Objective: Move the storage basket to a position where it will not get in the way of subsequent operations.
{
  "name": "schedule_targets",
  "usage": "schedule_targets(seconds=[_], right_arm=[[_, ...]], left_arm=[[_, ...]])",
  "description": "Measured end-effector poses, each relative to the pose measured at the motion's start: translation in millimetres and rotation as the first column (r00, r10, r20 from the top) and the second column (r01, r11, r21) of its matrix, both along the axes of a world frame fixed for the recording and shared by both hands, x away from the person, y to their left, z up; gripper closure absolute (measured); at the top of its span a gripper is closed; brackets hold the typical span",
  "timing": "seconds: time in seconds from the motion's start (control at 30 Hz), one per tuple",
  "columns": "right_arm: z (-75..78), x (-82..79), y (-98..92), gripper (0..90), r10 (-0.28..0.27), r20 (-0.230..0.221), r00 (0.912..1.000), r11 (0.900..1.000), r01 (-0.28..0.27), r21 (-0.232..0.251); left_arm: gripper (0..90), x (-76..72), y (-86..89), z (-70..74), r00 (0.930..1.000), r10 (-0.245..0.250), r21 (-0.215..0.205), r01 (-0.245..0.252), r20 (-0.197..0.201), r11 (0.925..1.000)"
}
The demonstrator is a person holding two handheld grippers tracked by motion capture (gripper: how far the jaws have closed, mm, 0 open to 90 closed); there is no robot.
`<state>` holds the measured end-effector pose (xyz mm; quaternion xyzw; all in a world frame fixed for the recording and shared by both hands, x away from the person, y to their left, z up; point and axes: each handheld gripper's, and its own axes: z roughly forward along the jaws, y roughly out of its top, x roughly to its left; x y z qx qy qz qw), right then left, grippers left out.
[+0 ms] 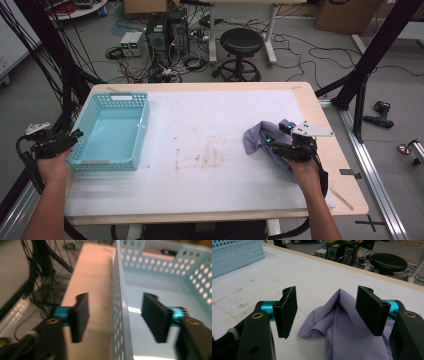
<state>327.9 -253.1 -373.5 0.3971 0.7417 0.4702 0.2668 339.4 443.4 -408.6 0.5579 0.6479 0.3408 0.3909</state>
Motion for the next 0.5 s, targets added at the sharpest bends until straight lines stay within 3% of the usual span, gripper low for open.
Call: schedule_targets(seconds=[0.03,0.07,0.1,0.2,0.27,0.33,0.47,0.5], right_arm=[[0.1,1.3,-0.7,32.7,0.000,-0.001,1.0000,1.000,0.000,-0.002],[0.4,2.3,-1.1,31.9,-0.001,-0.002,1.0000,1.000,0.001,-0.001],[0.8,3.5,-2.1,31.1,-0.001,-0.004,1.0000,1.000,0.001,-0.002],[1.2,5.1,-2.9,30.4,0.007,-0.006,1.0000,1.000,-0.007,-0.005],[1.2,4.3,-2.4,30.4,0.012,-0.006,0.9999,1.000,-0.012,-0.006],[1.4,3.1,-1.9,30.3,0.015,-0.006,0.9999,1.000,-0.016,-0.011],[2.1,0.2,-2.1,28.8,0.013,-0.010,0.9999,1.000,-0.014,-0.010],[2.2,0.3,-2.6,28.3,0.013,-0.011,0.9999,1.000,-0.013,-0.013]], left_arm=[[28.3,-1.2,-0.6,2.9,0.9999,0.010,0.031,-0.010,0.000,0.9995],[28.3,-3.5,-1.0,7.2,0.9998,0.020,0.075,-0.020,0.000,0.9970],[27.3,-5.0,-0.3,9.3,0.9999,0.016,0.076,-0.016,0.004,0.9970],[25.8,-12.3,0.6,18.1,0.9986,-0.007,0.010,0.007,0.052,0.9999],[25.0,-17.8,-4.3,25.5,0.9924,-0.048,-0.035,0.052,0.114,0.9980],[25.0,-21.7,-11.2,31.7,0.9817,-0.096,-0.067,0.108,0.164,0.9919],[22.1,-25.1,-33.1,44.2,0.9438,-0.194,-0.105,0.229,0.267,0.9678],[19.1,-24.8,-37.4,45.8,0.9384,-0.205,-0.103,0.241,0.278,0.9650]])
